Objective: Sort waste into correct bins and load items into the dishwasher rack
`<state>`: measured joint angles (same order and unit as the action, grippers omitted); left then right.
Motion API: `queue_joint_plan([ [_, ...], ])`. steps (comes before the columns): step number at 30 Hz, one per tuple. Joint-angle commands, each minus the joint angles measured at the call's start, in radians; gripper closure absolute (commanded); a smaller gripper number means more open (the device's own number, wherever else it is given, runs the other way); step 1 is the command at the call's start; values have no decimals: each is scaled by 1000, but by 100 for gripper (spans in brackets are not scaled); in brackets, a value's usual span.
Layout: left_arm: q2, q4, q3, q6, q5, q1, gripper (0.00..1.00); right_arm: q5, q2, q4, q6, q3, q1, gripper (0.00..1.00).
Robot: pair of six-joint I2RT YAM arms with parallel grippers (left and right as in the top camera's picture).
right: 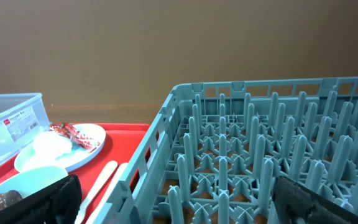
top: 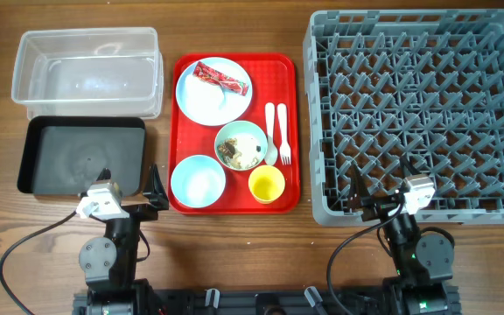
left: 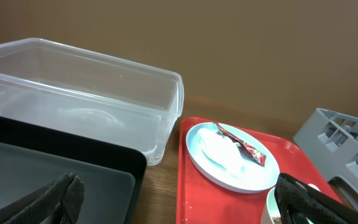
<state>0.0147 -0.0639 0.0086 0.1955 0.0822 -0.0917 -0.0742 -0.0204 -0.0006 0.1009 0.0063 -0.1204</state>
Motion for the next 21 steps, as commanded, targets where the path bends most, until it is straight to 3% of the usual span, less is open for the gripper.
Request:
queue_joint_plan([
  [1, -5, -8, -3, -8, -9, -1, 0, 6, 3, 3, 6, -1, 4, 0],
  [21, -5, -8, -3, -9, -10, -1, 0, 29, 3, 5, 3, -1, 4, 0],
])
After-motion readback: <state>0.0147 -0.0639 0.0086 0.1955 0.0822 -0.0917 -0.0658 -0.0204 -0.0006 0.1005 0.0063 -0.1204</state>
